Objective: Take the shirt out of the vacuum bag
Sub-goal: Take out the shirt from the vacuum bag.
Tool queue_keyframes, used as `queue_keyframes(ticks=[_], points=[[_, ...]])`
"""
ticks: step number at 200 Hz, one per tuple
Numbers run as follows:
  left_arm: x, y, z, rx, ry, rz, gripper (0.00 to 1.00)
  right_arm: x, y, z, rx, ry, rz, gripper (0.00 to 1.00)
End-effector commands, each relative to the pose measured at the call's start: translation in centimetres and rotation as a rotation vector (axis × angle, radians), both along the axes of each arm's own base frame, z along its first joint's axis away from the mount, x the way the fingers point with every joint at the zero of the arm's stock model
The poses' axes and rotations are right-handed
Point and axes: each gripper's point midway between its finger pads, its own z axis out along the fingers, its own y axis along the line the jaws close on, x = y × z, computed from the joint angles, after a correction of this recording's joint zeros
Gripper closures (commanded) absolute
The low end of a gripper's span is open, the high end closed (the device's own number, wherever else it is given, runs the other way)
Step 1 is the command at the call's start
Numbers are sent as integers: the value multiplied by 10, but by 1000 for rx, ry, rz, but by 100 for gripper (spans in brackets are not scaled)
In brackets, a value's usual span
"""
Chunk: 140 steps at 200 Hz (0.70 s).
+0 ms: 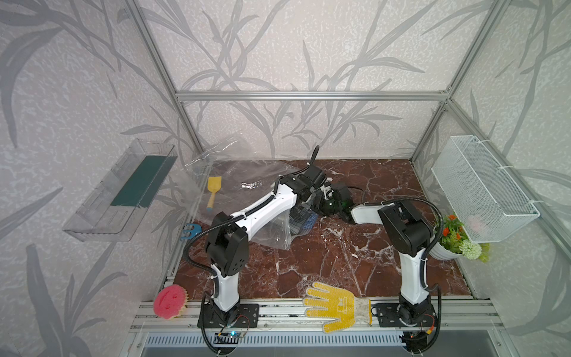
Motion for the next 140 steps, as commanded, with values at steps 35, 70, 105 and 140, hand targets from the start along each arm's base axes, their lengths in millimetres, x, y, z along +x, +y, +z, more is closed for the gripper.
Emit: queue_keyframes(ticks=[35,70,105,140], points=[[0,1,8,-20,-4,14,100,18,13,-7,27,0,-46,63],[-1,1,4,-28,3,15,100,24,16,-6,36,0,-58,80],[-1,1,-2,-33,11,15,100,17,12,24,7,-14,-42,96],[1,3,-13,-45,23,26,100,6,-6,48,-127,-4,-14,97]])
